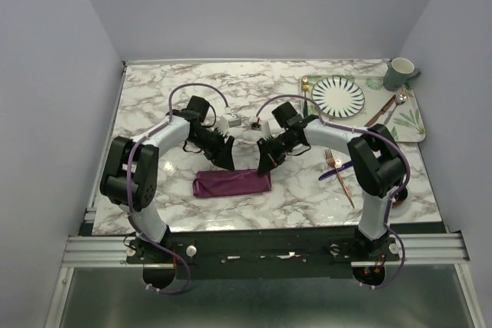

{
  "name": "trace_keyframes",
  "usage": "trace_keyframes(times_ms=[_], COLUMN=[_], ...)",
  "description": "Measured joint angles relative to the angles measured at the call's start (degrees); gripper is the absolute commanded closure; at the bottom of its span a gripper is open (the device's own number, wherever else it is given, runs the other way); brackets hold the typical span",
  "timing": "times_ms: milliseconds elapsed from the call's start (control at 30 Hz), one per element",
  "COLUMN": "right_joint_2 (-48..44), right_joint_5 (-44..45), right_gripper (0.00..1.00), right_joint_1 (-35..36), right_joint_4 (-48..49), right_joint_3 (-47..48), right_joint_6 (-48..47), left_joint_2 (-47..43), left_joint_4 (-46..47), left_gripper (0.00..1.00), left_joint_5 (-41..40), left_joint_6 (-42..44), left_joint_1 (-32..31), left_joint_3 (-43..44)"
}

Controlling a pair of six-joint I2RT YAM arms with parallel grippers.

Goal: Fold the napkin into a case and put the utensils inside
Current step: Pick up the top corner of the smaller rectangle folded napkin from the folded napkin.

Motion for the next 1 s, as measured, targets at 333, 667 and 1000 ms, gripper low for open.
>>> trace_keyframes(times_ms=[333, 667, 1000], right_joint_2=[0.1, 0.3, 0.6], right_joint_5=[-1.0, -2.1, -3.0], right_gripper=[0.99, 0.99, 0.99], right_joint_1=[-3.3, -3.7, -4.1], right_joint_4=[3.7, 4.8, 5.2], right_joint_3=[-1.2, -1.7, -1.8], right_joint_6=[2.9, 3.1, 3.4], left_joint_2=[8.2, 10.8, 12.4], left_joint_4=[5.4, 10.2, 16.5], left_gripper=[0.36, 0.39, 0.45], left_joint_5=[2.8, 4.2, 5.3], left_joint_6=[-6.8, -9.9, -15.1], left_joint_1=[-1.4, -4.1, -6.4], left_joint_3=[1.9, 2.0, 2.7])
